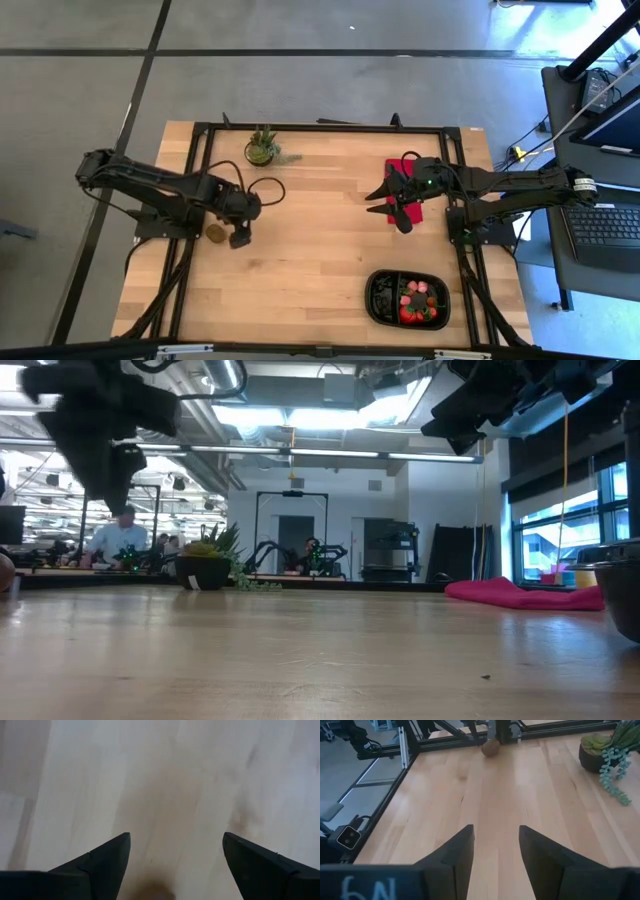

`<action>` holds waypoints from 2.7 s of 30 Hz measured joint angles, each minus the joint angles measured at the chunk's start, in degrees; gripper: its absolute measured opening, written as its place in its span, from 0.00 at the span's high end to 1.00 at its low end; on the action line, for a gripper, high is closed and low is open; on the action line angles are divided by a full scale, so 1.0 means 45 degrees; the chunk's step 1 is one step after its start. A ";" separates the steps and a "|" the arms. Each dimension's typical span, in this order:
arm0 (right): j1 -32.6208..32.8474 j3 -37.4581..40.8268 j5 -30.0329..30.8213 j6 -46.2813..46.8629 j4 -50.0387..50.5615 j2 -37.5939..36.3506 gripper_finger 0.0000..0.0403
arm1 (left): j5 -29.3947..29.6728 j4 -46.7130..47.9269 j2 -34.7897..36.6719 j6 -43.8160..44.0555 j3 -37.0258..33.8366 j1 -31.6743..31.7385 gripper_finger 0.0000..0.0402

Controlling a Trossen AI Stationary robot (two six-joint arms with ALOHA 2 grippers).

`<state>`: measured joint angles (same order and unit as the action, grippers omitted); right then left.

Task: Pick and placing Produce into tupperware
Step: Put the kiwi into the right of the black bin

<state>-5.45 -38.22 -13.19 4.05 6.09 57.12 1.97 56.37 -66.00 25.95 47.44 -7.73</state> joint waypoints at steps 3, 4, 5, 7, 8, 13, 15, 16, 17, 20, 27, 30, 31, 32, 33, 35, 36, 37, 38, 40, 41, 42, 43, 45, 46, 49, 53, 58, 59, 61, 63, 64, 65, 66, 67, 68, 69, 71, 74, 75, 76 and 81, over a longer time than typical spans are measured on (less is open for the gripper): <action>0.0000 0.0000 0.0004 0.0064 -0.0003 0.0000 0.61 | -0.0006 0.0099 0.0000 -0.1086 0.0000 -0.0068 0.23; 0.0000 -0.0002 0.0005 0.0147 -0.0005 0.0000 0.61 | -0.0012 0.0167 0.0000 -0.1125 0.0000 -0.0073 0.24; 0.0000 -0.0003 0.0009 0.0313 -0.0006 0.0000 0.61 | -0.0084 0.0317 0.0000 -0.1136 0.0000 -0.0077 0.24; 0.0000 0.0000 0.0010 0.0389 -0.0010 0.0000 0.61 | -0.0283 0.0767 0.0000 -0.1088 0.0000 -0.0121 0.24; 0.0000 -0.0005 0.0010 0.0389 -0.0010 0.0000 0.61 | -0.0307 0.1037 0.0000 -0.0909 0.0000 -0.0167 0.24; 0.0000 0.0000 0.0010 0.0408 -0.0024 0.0005 0.61 | -0.0291 0.2141 0.0000 -0.0687 0.0000 -0.0693 0.24; 0.0000 0.0000 0.0010 0.0393 -0.0024 0.0010 0.61 | 0.0028 0.2168 0.0000 -0.0587 0.0000 -0.0876 0.24; 0.0000 0.0000 0.0010 0.0376 -0.0029 0.0010 0.61 | 0.0152 0.2137 0.0000 -0.0582 0.0000 -0.0928 0.24; 0.0000 0.0000 0.0014 0.0369 -0.0033 0.0010 0.61 | 0.0191 0.2115 0.0000 -0.0563 0.0000 -0.0947 0.24; 0.0000 -0.0002 0.0019 0.0365 -0.0034 0.0010 0.61 | 0.0191 0.2065 0.0000 -0.0549 0.0000 -0.0966 0.24; 0.0005 0.0000 0.0024 0.0337 -0.0034 0.0010 0.61 | 0.0196 0.1651 0.0000 -0.0527 0.0000 -0.0957 0.24; 0.0004 -0.0001 0.0024 0.0289 -0.0029 0.0010 0.61 | 0.0197 0.1603 0.0000 -0.0539 0.0000 -0.0955 0.24; 0.0005 0.0000 0.0024 0.0238 -0.0024 0.0010 0.61 | 0.0196 0.1649 0.0000 -0.0560 0.0000 -0.0957 0.24; 0.0005 0.0000 0.0024 0.0082 -0.0024 0.0010 0.61 | 0.0176 0.1730 0.0000 -0.0589 0.0000 -0.0961 0.24; 0.0005 0.0000 0.0029 -0.0019 -0.0024 0.0010 0.61 | 0.0081 0.1827 0.0000 -0.0737 0.0000 -0.0981 0.24; 0.0005 -0.0005 0.0034 -0.0127 -0.0019 0.0010 0.61 | -0.0043 0.2142 0.0000 -0.1210 0.0000 -0.1091 0.24; 0.0005 0.0000 0.0034 -0.0155 -0.0019 0.0010 0.61 | -0.0057 0.2308 0.0000 -0.1388 0.0000 -0.1182 0.24; 0.0005 -0.0001 0.0034 -0.0153 -0.0019 0.0010 0.61 | -0.0076 0.2480 0.0000 -0.1526 0.0000 -0.1288 0.24; 0.0005 -0.0005 0.0034 -0.0148 -0.0015 0.0010 0.61 | -0.0076 0.2639 0.0000 -0.1530 0.0000 -0.1392 0.24; 0.0005 0.0000 0.0030 -0.0052 -0.0004 0.0010 0.61 | -0.0076 0.2948 0.0000 -0.1528 0.0000 -0.1603 0.24; 0.0005 -0.0005 0.0030 -0.0043 0.0005 0.0010 0.61 | -0.0080 0.3085 0.0000 -0.1482 0.0000 -0.1704 0.24; 0.0005 0.0000 0.0029 -0.0044 0.0010 0.0010 0.61 | -0.0089 0.3208 0.0000 -0.1354 0.0000 -0.1804 0.24; 0.0005 0.0000 0.0032 -0.0048 0.0010 0.0010 0.61 | -0.0091 0.3285 0.0000 -0.1250 0.0000 -0.1887 0.24; 0.0005 0.0000 0.0029 -0.0053 0.0010 0.0010 0.61 | -0.0086 0.3327 0.0000 -0.1232 0.0000 -0.2053 0.24; 0.0005 -0.0002 0.0031 -0.0053 0.0010 0.0010 0.61 | -0.0086 0.3322 0.0000 -0.1229 0.0000 -0.2145 0.24; 0.0005 -0.0002 0.0029 -0.0119 0.0010 0.0010 0.61 | -0.0074 0.3270 0.0005 -0.1158 -0.0083 -0.2401 0.24; 0.0005 -0.0003 0.0024 -0.0145 0.0010 0.0010 0.61 | -0.0028 0.3262 0.0005 -0.0916 -0.0765 -0.2669 0.24; 0.0005 -0.0005 0.0024 -0.0150 0.0015 0.0010 0.61 | 0.0017 0.2808 0.0001 -0.0791 -0.1798 -0.2926 0.24; 0.0005 -0.0004 0.0024 -0.0146 0.0014 0.0010 0.61 | 0.0017 0.2499 0.0000 -0.0787 -0.1968 -0.2934 0.24; 0.0005 0.0000 0.0015 -0.0036 0.0011 0.0010 0.61 | 0.0026 0.1924 0.0000 -0.0795 -0.2313 -0.2934 0.24; 0.0005 -0.0001 0.0010 -0.0014 0.0015 0.0010 0.61 | 0.0035 0.1512 0.0000 -0.0767 -0.2668 -0.2934 0.24; 0.0005 0.0000 0.0010 -0.0010 0.0014 0.0010 0.61 | 0.0045 0.1369 0.0000 -0.0689 -0.2846 -0.2934 0.24; 0.0005 0.0000 0.0010 -0.0014 0.0014 0.0010 0.61 | 0.0050 0.1217 0.0000 -0.0603 -0.3011 -0.2934 0.24; 0.0005 -0.0004 0.0010 -0.0014 0.0014 0.0010 0.61 | 0.0048 0.0991 -0.0001 -0.0521 -0.3153 -0.2934 0.24; 0.0005 0.0000 0.0010 -0.0014 0.0015 0.0010 0.61 | 0.0035 0.0813 -0.0005 -0.0474 -0.3227 -0.2934 0.24; 0.0005 0.0000 0.0010 -0.0014 0.0015 0.0010 0.61 | 0.0000 0.0696 0.0000 -0.0450 -0.3262 -0.2934 0.24; 0.0005 -0.0003 0.0010 -0.0014 0.0012 0.0010 0.61 | -0.0003 0.0663 0.0000 -0.0381 -0.3285 -0.2934 0.24; 0.0005 0.0000 0.0010 -0.0014 0.0012 0.0010 0.61 | -0.0003 0.0647 0.0000 -0.0163 -0.3293 -0.2934 0.24; 0.0005 -0.0003 0.0010 -0.0008 0.0015 0.0010 0.61 | -0.0094 0.0624 0.0000 -0.0116 -0.3293 -0.2934 0.24; 0.0005 -0.0004 0.0010 0.0019 0.0015 0.0010 0.61 | -0.0204 0.0619 -0.0031 -0.0117 -0.3293 -0.2934 0.24; 0.0005 0.0000 0.0010 0.0034 0.0012 0.0010 0.61 | -0.0290 0.0619 -0.0112 -0.0105 -0.3293 -0.2930 0.24; 0.0005 0.0000 0.0010 0.0031 0.0015 0.0010 0.61 | -0.0329 0.0556 -0.0856 0.0420 -0.3293 -0.2929 0.24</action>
<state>-5.43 -38.22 -13.15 4.19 6.15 57.17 0.49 58.87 -69.85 27.85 32.62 -20.91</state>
